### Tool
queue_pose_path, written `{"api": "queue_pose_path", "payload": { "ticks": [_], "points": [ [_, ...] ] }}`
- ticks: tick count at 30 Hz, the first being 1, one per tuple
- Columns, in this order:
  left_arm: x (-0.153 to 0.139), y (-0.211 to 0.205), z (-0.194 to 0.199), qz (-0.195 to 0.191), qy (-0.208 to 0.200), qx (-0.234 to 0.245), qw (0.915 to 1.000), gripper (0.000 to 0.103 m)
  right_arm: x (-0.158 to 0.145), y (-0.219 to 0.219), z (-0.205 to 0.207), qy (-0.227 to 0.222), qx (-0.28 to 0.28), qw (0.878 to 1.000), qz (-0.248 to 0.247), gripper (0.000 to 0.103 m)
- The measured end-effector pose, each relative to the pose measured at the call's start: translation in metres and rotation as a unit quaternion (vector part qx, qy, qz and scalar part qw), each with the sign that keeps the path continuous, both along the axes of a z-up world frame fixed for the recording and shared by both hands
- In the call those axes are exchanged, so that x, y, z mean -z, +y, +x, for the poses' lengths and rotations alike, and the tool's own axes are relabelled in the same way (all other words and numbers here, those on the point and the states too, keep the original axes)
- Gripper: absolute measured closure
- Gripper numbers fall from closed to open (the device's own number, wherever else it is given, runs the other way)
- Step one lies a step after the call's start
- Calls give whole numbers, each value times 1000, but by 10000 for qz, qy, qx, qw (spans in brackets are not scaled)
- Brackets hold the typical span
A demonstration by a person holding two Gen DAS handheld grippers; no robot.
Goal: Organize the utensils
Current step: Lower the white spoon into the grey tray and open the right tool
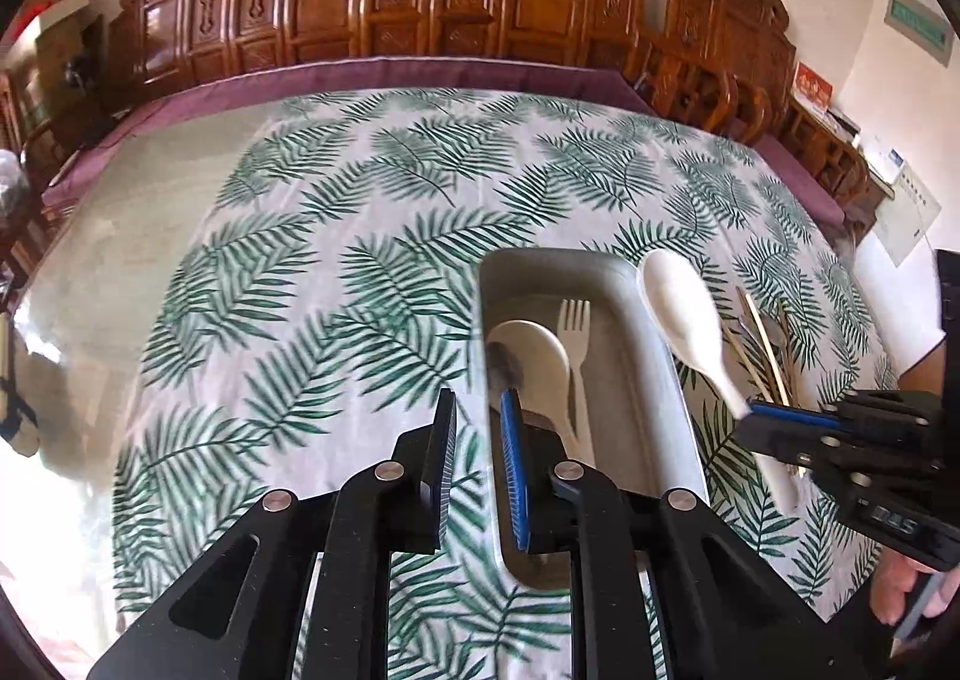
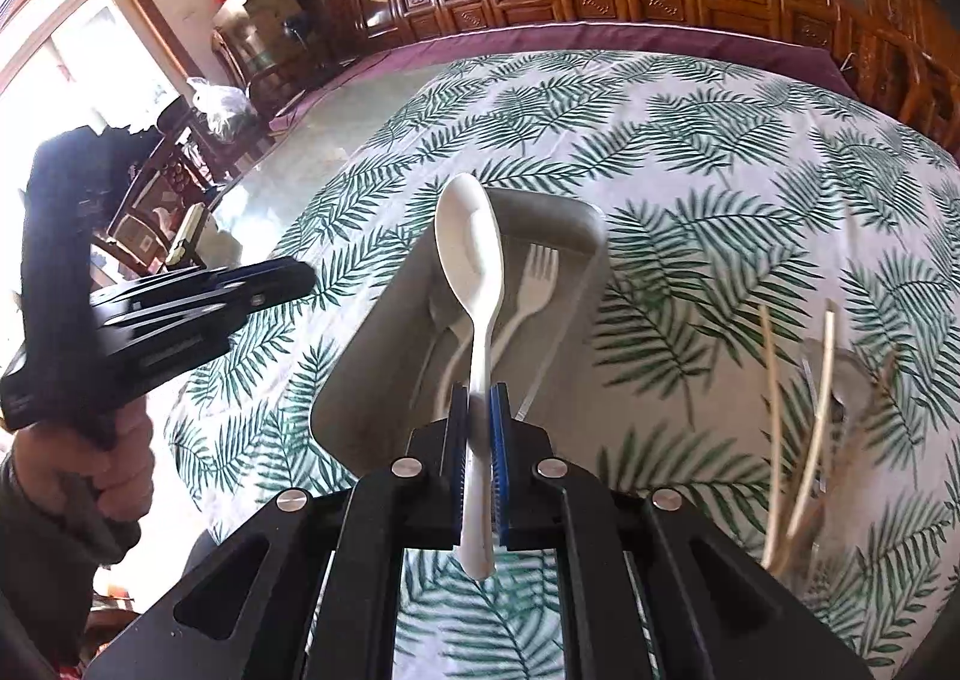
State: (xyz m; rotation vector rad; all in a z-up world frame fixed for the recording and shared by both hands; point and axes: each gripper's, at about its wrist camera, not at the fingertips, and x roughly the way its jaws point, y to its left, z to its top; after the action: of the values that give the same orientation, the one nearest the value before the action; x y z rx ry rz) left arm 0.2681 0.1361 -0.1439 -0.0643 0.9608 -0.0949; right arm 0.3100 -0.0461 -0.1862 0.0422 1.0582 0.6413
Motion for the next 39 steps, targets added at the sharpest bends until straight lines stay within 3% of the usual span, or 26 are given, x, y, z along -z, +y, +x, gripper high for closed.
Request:
{"api": "queue_pose_path", "payload": {
  "ticks": [3, 13, 25, 32, 39],
  "points": [
    [-5, 9, -8, -37, -60, -69, 10000, 83, 5, 12, 5, 21, -9, 10000, -33, 94],
    [-11, 27, -23, -20, -92, -174, 9998, 77, 32, 36, 26, 304, 189, 9993, -42, 94],
    [-23, 26, -39, 82, -155, 48, 9998, 76, 54, 54, 21, 462, 158, 9988, -43, 93],
    [-28, 18, -45, 24, -222, 66, 9997, 75, 30, 38, 8, 151, 85, 9998, 43, 92],
    [-39, -4, -53, 53, -334, 157, 9993, 69, -11, -14, -25, -414, 174, 9990, -37, 92]
  ]
}}
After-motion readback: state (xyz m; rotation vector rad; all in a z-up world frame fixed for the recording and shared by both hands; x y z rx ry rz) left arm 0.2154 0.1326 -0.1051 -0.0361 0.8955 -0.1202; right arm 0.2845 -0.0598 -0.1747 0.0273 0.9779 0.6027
